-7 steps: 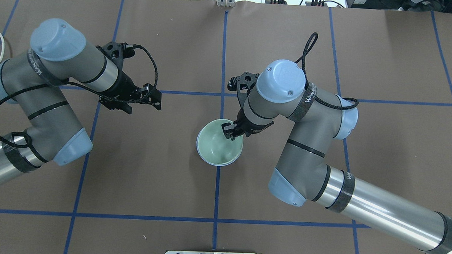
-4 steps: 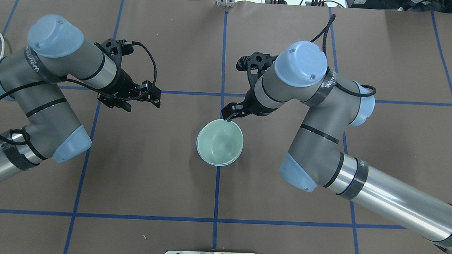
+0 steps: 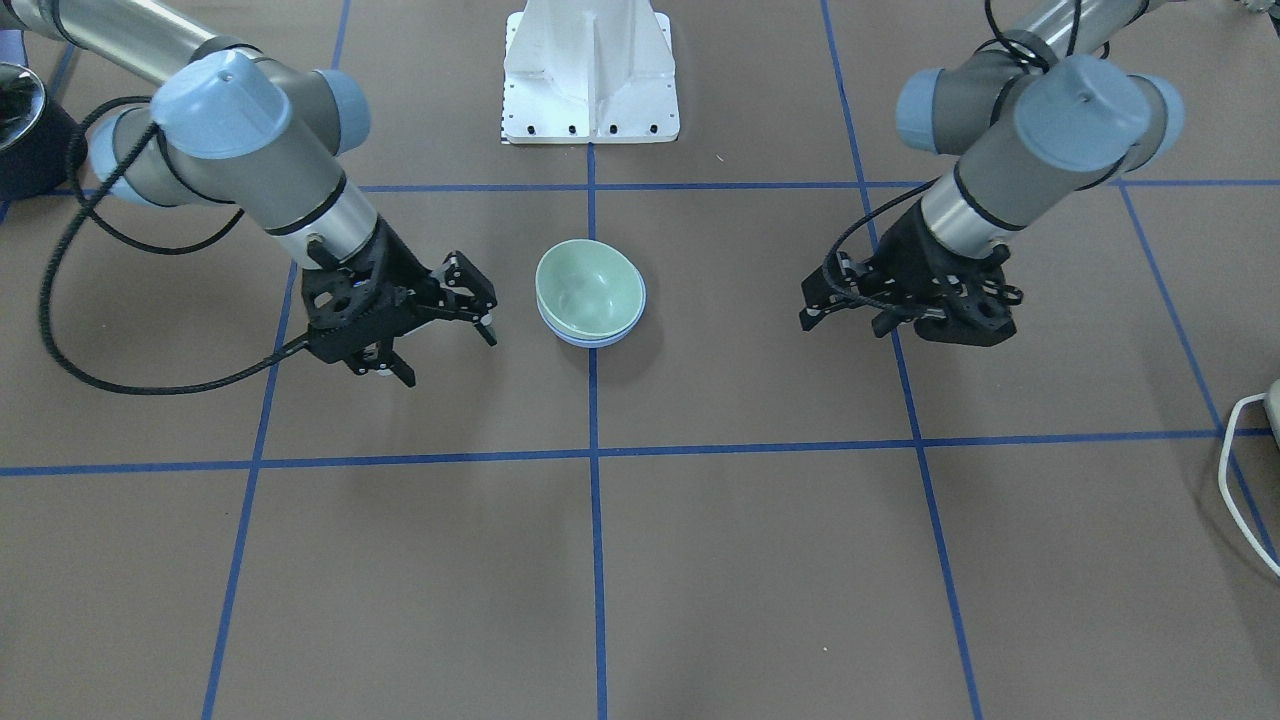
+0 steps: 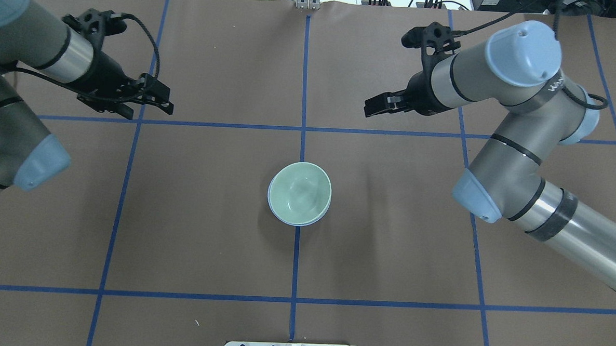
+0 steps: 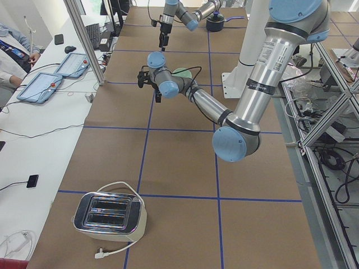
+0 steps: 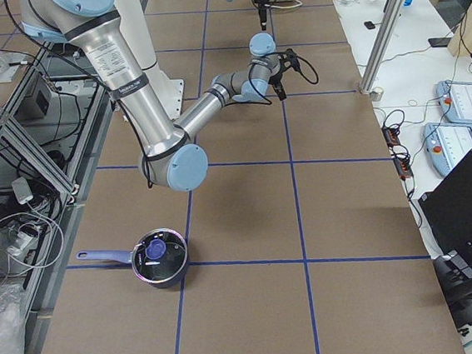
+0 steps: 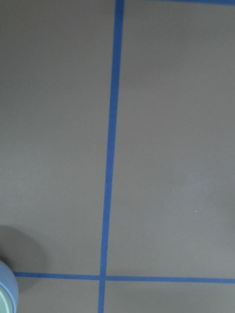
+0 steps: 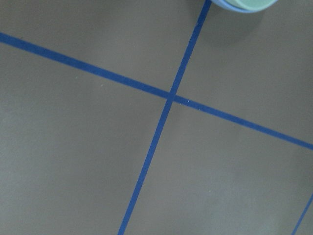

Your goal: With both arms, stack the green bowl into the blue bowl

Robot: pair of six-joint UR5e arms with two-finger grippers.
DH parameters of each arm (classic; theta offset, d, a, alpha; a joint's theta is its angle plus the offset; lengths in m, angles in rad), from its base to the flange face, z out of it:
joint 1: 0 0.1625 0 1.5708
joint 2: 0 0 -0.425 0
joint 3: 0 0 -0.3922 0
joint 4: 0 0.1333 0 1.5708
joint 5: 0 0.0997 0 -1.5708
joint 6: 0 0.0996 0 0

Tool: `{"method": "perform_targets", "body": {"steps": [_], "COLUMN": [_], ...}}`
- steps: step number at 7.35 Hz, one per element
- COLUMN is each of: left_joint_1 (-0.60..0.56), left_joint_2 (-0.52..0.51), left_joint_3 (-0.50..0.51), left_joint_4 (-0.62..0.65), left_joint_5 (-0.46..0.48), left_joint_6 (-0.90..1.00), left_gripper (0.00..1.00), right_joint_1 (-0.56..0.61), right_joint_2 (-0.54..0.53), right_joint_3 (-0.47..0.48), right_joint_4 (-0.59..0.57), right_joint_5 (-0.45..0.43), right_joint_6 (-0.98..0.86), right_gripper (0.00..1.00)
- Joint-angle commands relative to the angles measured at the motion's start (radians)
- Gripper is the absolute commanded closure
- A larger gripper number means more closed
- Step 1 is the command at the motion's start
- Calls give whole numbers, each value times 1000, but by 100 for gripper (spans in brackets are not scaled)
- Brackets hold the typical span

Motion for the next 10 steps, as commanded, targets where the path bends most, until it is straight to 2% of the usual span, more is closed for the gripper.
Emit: {"method": "perform_targets", "body": {"steps": [1,2,3,4,5,6,7,8,10], "left_joint_1": [-165,-248,-287,-309,-339,-384,-427,-445,-476], "left_joint_2": [146,208,236,239,242,260,318,354,392], "left_joint_3": [-24,-26,-23,-32,-37,-38,-38,-34,-35], "left_joint_4": [1,3,29,135,232,307,326,328,328], "left_joint_5": [-97,-125,-148,-151,-141,-138,-138,-138,-138], "left_joint_6": [275,381,440,524,672,777,870,912,914], "left_gripper": [3,3,2,2,2,2,2,1,1], "right_joint_1": [82,167,299,355,383,421,418,429,524], "right_joint_2": [-75,-108,-106,-136,-232,-324,-450,-507,-558], "right_joint_3": [19,36,50,91,111,107,105,102,85], "right_joint_4": [4,-58,-205,-276,-281,-312,-323,-332,-338], "right_joint_5": [18,97,227,268,262,191,40,14,119], "right_joint_6": [-145,-146,-163,-200,-338,-519,-642,-668,-671], "right_gripper": [0,0,0,0,0,0,0,0,0]}}
